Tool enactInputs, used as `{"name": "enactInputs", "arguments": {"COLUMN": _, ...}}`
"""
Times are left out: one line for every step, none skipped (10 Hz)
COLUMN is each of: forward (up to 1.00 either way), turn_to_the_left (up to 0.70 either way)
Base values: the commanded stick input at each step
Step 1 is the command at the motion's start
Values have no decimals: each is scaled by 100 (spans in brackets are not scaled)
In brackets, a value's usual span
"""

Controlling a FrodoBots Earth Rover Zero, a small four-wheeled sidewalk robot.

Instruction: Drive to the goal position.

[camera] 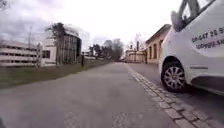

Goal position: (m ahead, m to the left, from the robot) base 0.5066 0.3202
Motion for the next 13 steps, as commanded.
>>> {"name": "enactInputs", "arguments": {"forward": 100, "turn_to_the_left": 0}}
{"name": "enactInputs", "arguments": {"forward": 100, "turn_to_the_left": -21}}
{"name": "enactInputs", "arguments": {"forward": 100, "turn_to_the_left": -40}}
{"name": "enactInputs", "arguments": {"forward": 100, "turn_to_the_left": -40}}
{"name": "enactInputs", "arguments": {"forward": 100, "turn_to_the_left": -31}}
{"name": "enactInputs", "arguments": {"forward": 100, "turn_to_the_left": -2}}
{"name": "enactInputs", "arguments": {"forward": 100, "turn_to_the_left": 0}}
{"name": "enactInputs", "arguments": {"forward": 100, "turn_to_the_left": 0}}
{"name": "enactInputs", "arguments": {"forward": 100, "turn_to_the_left": 0}}
{"name": "enactInputs", "arguments": {"forward": 100, "turn_to_the_left": 0}}
{"name": "enactInputs", "arguments": {"forward": 100, "turn_to_the_left": 0}}
{"name": "enactInputs", "arguments": {"forward": 100, "turn_to_the_left": 0}}
{"name": "enactInputs", "arguments": {"forward": 100, "turn_to_the_left": 0}}
